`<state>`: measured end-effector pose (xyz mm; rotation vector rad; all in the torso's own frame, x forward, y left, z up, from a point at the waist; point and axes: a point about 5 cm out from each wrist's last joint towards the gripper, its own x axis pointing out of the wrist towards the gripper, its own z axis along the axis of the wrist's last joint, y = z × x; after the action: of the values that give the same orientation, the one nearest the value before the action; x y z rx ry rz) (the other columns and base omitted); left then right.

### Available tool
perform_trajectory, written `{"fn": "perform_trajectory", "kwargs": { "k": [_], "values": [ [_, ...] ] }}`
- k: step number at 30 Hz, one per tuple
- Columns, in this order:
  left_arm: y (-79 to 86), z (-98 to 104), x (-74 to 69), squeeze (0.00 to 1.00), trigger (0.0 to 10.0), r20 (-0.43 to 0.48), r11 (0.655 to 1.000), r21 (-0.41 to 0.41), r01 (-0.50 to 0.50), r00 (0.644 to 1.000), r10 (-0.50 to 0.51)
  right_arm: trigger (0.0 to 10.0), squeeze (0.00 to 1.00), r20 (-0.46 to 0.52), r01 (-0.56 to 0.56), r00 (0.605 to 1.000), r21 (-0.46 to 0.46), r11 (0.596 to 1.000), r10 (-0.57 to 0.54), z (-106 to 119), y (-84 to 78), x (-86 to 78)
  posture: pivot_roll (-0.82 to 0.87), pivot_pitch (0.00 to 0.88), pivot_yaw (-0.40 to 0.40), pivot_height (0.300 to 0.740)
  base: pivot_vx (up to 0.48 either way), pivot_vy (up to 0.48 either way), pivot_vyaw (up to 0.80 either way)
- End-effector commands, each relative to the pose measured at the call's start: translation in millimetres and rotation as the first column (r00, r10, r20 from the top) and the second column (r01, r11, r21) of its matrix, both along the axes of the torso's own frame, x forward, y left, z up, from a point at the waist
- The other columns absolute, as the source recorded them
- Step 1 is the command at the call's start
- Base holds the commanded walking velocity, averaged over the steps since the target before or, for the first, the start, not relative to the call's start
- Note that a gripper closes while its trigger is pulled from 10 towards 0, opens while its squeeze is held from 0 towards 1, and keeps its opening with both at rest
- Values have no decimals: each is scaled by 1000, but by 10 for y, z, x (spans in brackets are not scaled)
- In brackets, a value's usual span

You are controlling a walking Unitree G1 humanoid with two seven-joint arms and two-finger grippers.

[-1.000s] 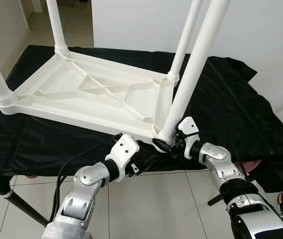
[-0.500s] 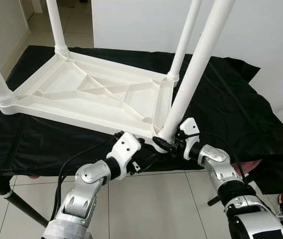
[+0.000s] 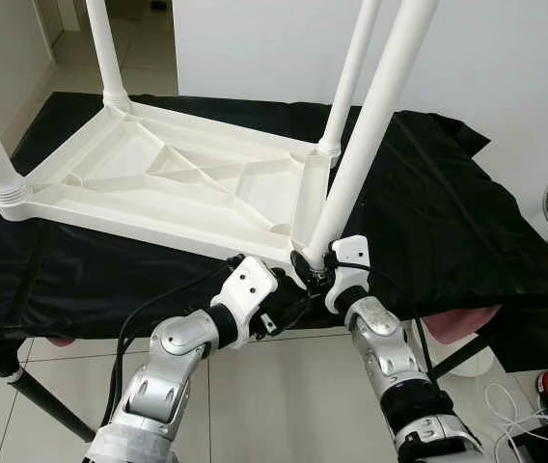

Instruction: Building children table

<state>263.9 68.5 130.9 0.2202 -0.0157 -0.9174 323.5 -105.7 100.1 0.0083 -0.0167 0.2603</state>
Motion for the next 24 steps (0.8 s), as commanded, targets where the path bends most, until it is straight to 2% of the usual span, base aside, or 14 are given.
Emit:
{"fn": "perform_trajectory", "kwargs": {
  "k": [1,2,3,5,10,11,13,14,21,22,24],
  "values": [
    [23,-1,36,0,10000,18,996,-2,-93,996,93,10000,0,-73,149,986,-1,989,-149,-137,-101,-39,39,32,-80,740,0,0,0],
    [12,-5,33,0,10000,17,996,-1,-91,996,91,10000,0,-111,203,974,17,979,-200,-172,9,-61,40,32,-81,740,0,0,0],
    [12,-5,33,0,10000,17,996,-1,-91,996,91,10000,0,-111,203,974,17,979,-200,-172,9,-61,40,32,-81,740,0,0,0],
    [-5,-2,25,0,10000,16,996,-7,-87,996,88,10000,0,-66,131,989,16,991,-130,-107,121,-71,41,31,-83,740,0,0,0],
    [-9,-13,18,0,10000,13,996,-8,-90,996,90,10000,0,-4,66,998,49,997,-66,11,127,-109,38,27,-89,740,0,0,0],
    [-10,-16,18,0,10000,12,996,-9,-90,996,90,10000,647,6,54,998,46,997,-55,25,115,-118,36,24,-90,740,0,0,0],
    [-10,-18,17,0,10000,12,996,-9,-90,996,90,10000,647,12,47,999,44,998,-48,34,108,-124,36,24,-90,740,0,0,0],
    [-12,-17,22,0,10000,12,996,-9,-90,996,90,10000,1000,13,37,999,55,998,-37,43,93,-131,36,20,-94,740,0,0,0],
    [-29,-29,20,0,10000,13,996,-10,-88,996,88,10000,1000,47,4,999,11,1000,-5,93,-55,-143,27,6,-103,740,0,0,0],
    [-31,-34,15,0,10000,12,996,-9,-86,996,86,10000,0,47,-19,999,1,1000,19,95,-80,-147,26,4,-101,740,0,0,0],
    [-24,-41,7,0,10000,11,997,-6,-83,996,83,10000,0,51,-69,996,-15,998,70,109,-125,-156,25,3,-103,740,0,0,0]
  ]
}}
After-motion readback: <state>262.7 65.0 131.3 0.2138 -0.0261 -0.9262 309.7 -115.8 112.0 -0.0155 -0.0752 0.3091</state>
